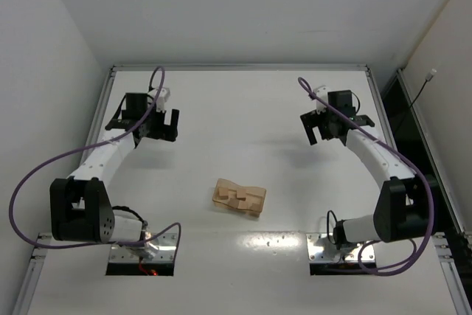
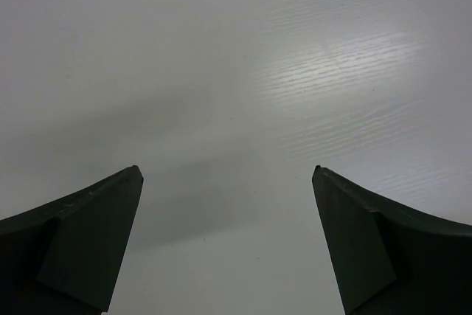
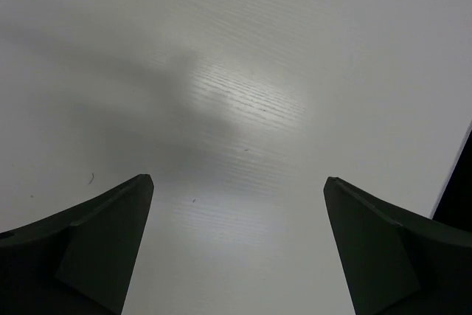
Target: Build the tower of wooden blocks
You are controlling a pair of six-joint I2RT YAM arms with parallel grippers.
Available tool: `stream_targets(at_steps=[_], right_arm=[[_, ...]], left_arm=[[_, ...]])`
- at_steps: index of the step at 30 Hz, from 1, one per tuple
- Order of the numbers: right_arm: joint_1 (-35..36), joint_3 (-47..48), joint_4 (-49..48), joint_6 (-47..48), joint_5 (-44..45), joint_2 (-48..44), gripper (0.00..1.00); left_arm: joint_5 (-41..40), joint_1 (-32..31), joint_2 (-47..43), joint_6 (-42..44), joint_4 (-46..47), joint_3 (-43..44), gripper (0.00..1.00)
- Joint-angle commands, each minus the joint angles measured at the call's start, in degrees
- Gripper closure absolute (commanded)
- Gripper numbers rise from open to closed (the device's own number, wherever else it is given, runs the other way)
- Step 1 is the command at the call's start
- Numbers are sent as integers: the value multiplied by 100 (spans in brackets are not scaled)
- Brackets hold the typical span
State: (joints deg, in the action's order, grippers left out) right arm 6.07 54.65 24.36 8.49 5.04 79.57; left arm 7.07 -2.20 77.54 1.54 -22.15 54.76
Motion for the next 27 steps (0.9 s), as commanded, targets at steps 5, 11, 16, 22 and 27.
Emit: stream_targets(at_steps=[5, 11, 16, 22, 27], right_arm=[[-44, 300, 25, -67, -301, 15, 1], [-97, 239, 25, -14, -407, 67, 1], [-149, 239, 25, -14, -460, 67, 1], [-149, 125, -28, 39, -583, 67, 1], [-202, 125, -28, 91, -583, 15, 1]], left_arm=[[1965, -754, -177, 1540, -912, 658, 16], [1631, -2415, -590, 1920, -1792, 633, 21], [1341, -3348, -714, 2043, -2127, 510, 22], [938, -4235, -706, 2184, -2276, 246, 26], [594, -5009, -599, 2245, -2066, 35, 22]])
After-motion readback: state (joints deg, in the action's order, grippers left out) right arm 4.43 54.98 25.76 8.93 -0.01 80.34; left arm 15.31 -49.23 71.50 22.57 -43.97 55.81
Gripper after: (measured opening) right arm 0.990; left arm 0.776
